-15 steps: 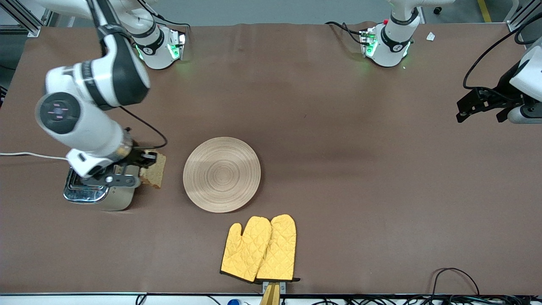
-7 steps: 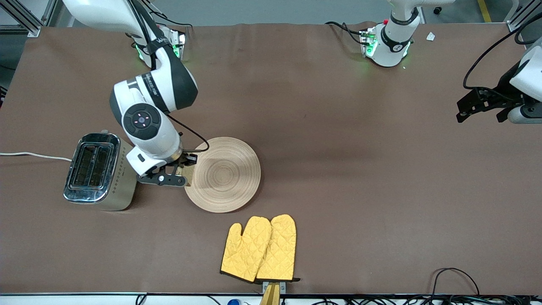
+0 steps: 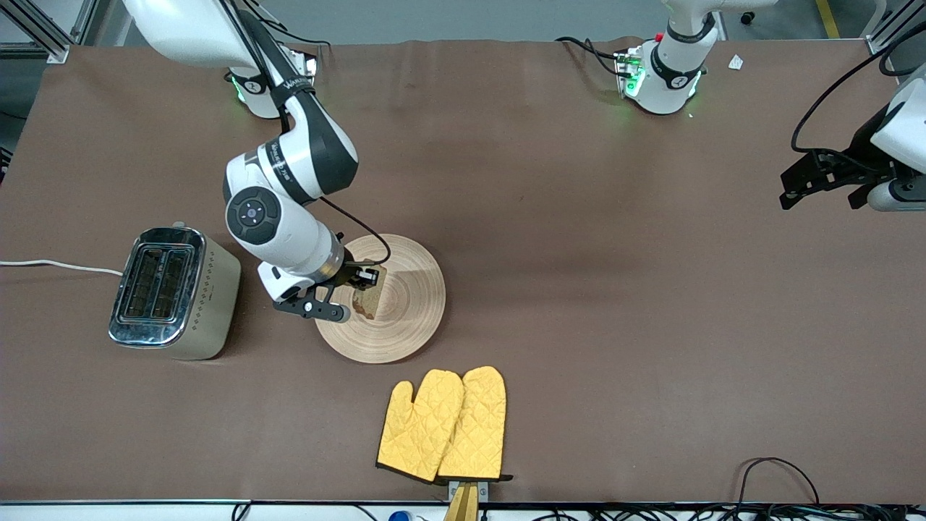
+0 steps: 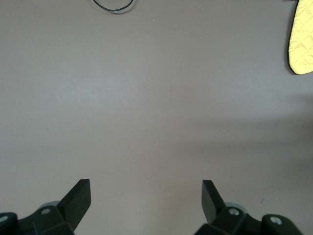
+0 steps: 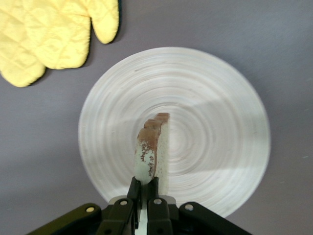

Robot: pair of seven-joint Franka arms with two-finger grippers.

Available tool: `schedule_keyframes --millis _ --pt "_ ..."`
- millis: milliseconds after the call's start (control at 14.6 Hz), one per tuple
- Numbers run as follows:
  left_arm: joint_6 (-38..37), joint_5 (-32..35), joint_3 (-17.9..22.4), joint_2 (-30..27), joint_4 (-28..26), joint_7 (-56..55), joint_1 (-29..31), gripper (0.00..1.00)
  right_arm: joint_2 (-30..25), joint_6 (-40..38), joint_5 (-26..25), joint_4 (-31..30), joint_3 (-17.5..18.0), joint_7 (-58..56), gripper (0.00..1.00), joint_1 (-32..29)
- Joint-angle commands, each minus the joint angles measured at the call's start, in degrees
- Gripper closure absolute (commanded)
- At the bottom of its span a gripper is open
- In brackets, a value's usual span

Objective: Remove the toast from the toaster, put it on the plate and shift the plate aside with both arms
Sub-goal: 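Lower the toast onto the plate and open the right gripper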

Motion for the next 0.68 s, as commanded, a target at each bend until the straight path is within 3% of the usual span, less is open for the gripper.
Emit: schedule_keyframes --millis 0,342,616 --pt "-0.3 0.5 -0.1 0.0 0.5 0.2 -0.1 0.0 -0.5 2.3 3.0 -2.0 -0.1 -0.2 1.0 1.1" --pt "-0.3 0.5 -0.1 0.0 0.5 0.2 0.0 0.0 0.8 4.2 3.7 -4.3 -0.1 -8.2 1.0 0.1" --pt "-0.3 0.5 -0.1 -0.1 0.4 0.3 0.0 0.0 1.2 5.8 11.7 -6.6 -0.1 -17.3 1.0 -2.6"
